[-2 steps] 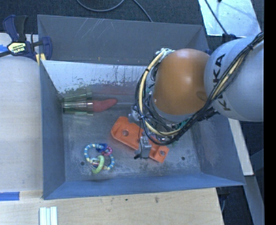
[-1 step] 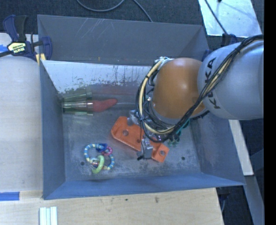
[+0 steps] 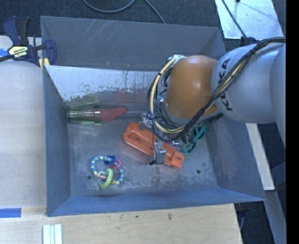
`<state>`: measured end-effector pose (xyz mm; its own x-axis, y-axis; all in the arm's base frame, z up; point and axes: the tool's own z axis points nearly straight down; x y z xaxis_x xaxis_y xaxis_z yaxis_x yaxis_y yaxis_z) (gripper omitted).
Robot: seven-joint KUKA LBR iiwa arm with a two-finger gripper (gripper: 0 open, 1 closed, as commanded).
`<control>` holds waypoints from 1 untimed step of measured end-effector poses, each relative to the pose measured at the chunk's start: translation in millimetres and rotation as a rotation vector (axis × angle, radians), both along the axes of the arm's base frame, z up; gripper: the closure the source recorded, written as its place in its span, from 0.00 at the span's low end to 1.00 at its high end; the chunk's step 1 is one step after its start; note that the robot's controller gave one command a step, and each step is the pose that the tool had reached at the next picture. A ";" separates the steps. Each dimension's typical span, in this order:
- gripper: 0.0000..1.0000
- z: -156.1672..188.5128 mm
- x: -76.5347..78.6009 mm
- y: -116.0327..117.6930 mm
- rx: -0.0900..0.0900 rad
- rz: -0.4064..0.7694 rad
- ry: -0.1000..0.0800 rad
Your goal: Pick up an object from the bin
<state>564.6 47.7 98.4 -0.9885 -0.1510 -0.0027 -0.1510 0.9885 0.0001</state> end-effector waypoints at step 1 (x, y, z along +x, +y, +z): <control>1.00 -24.1 13.8 -39.3 0.000 0.193 -0.011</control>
Offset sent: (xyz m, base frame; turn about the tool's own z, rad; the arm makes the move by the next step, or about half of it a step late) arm 0.0000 0.0000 0.0000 0.0000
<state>578.4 8.3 74.3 -0.9411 -0.3378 -0.0136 -0.3377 0.9412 -0.0029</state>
